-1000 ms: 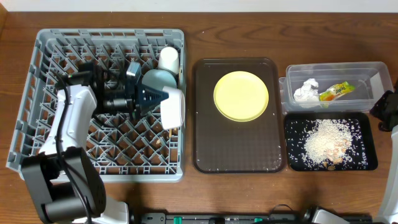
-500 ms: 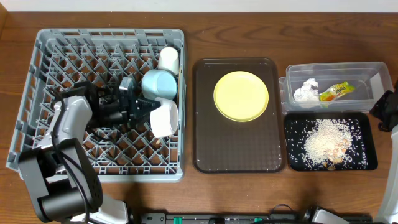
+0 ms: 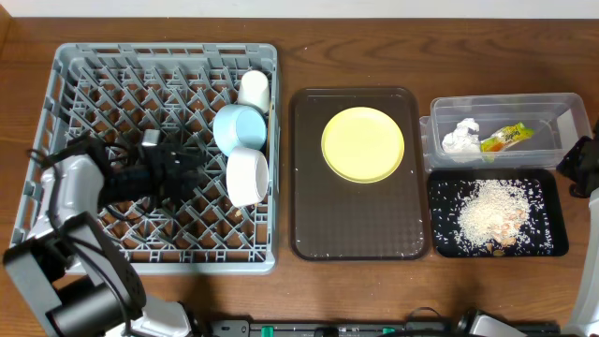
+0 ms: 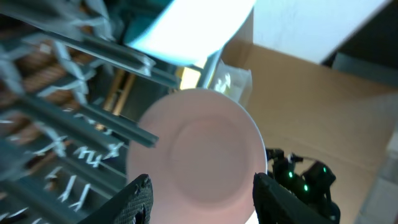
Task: Sort waste into correct bins and load items into the dishwasher rack
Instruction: 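Carry the white bowl left and place it upright in the rack, then release the bowl and move the left gripper to the yellow plate, then grasp the yellow plate edge with the left gripper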
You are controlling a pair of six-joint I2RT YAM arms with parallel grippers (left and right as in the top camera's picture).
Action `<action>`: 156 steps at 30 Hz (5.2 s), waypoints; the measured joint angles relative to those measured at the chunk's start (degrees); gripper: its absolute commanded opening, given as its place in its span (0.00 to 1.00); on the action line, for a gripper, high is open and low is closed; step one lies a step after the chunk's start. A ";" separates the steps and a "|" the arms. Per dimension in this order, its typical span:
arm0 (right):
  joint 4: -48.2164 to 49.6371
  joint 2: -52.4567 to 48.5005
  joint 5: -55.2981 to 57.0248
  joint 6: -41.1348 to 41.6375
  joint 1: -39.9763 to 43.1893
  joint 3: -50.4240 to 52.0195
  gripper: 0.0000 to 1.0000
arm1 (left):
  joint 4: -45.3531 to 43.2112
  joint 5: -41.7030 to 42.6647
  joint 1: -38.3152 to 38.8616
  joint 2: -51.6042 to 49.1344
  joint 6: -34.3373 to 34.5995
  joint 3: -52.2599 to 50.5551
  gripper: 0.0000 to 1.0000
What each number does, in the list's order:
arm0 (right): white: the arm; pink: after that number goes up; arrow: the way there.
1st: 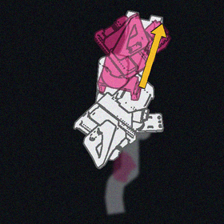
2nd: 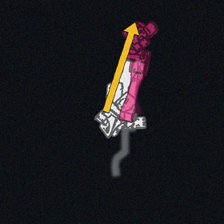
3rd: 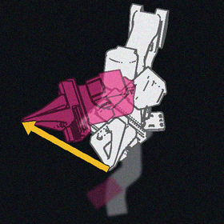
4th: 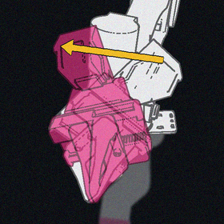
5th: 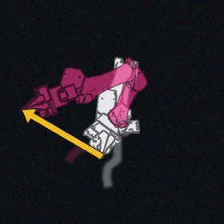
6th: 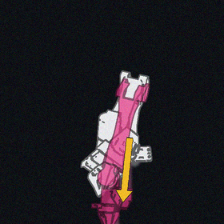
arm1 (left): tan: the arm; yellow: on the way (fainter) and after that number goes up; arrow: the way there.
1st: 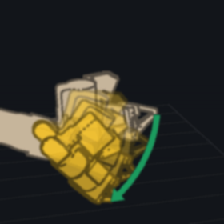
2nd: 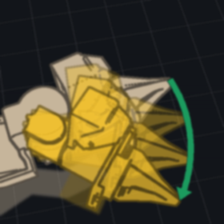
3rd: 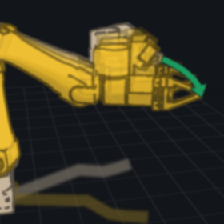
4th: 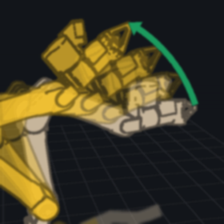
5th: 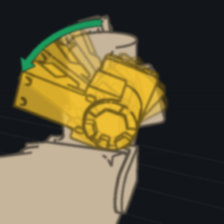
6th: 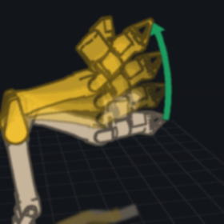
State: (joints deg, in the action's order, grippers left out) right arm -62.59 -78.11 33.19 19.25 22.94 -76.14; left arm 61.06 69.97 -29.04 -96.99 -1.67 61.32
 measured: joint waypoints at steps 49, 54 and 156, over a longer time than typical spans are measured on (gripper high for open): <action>0.02 0.00 0.02 0.00 0.00 0.00 0.99 | -11.02 -54.05 39.06 22.03 18.60 2.62 0.36; 0.00 0.00 0.02 0.00 0.00 0.00 0.99 | -11.65 -55.36 39.15 28.11 21.40 4.02 0.41; 0.02 0.09 0.00 0.00 0.00 0.00 0.99 | -29.55 -68.54 70.01 -10.29 30.18 4.85 0.32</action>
State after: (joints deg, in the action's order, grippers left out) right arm -62.57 -78.02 33.19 19.25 22.94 -76.14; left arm 31.51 1.43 40.97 -107.28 28.51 66.17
